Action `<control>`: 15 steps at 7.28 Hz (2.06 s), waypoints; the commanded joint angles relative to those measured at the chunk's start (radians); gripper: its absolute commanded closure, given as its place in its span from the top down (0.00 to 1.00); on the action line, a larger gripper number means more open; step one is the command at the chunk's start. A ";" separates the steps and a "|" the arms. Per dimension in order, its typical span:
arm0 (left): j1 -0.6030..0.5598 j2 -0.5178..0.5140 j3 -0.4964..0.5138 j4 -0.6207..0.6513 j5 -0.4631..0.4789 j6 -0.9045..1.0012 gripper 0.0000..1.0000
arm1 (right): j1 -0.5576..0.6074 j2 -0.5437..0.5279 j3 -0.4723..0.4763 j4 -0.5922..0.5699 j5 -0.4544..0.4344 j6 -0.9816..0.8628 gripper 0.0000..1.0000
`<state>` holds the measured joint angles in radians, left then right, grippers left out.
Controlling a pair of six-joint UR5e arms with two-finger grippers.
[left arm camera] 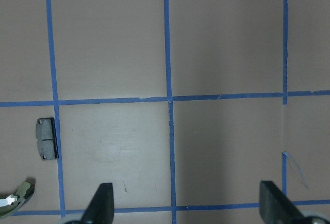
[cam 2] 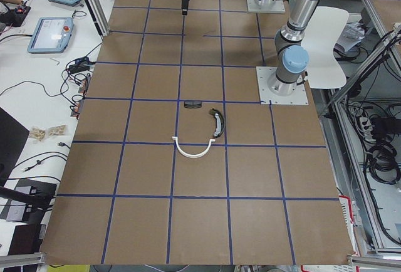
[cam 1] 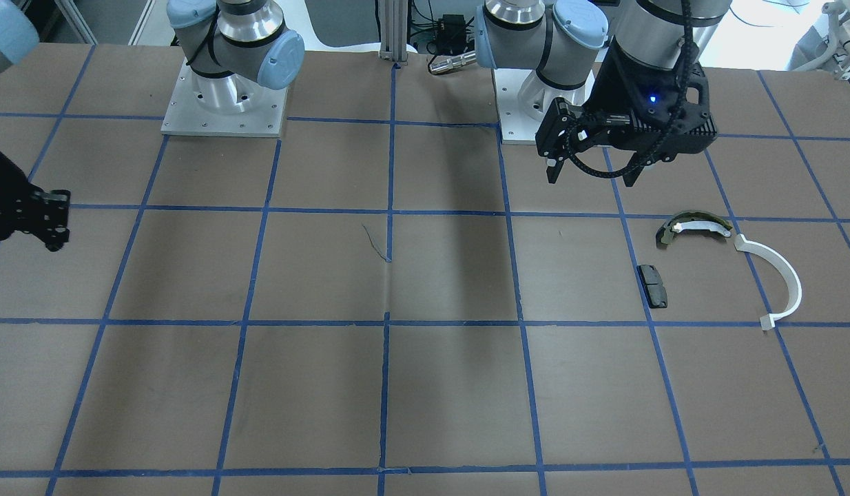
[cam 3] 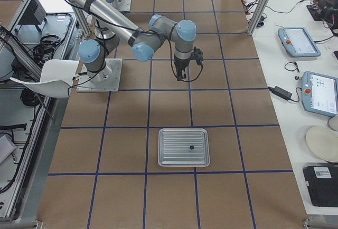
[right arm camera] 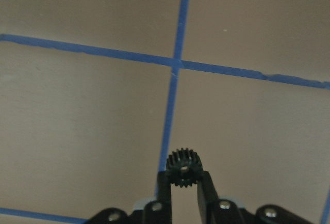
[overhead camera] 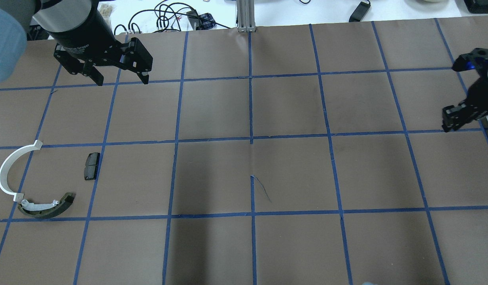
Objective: Place bearing gear from tray to pile
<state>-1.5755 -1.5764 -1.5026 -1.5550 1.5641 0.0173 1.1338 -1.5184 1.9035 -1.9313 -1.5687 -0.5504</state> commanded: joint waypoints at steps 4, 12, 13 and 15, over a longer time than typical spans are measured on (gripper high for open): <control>0.000 -0.010 -0.008 0.000 0.001 -0.003 1.00 | 0.666 0.110 0.017 -0.218 0.091 0.798 0.00; 0.005 -0.117 -0.114 0.022 -0.006 -0.019 1.00 | 0.910 0.316 0.013 -0.477 0.118 1.115 0.91; 0.005 -0.147 -0.181 0.114 -0.004 -0.011 1.00 | 0.908 0.319 0.011 -0.568 0.113 1.119 1.00; 0.000 -0.209 -0.298 0.260 -0.004 -0.031 1.00 | 0.827 0.302 0.014 -0.557 0.034 1.097 1.00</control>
<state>-1.5719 -1.7470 -1.7291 -1.3772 1.5606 -0.0012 2.0133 -1.2057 1.9175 -2.4854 -1.4759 0.5619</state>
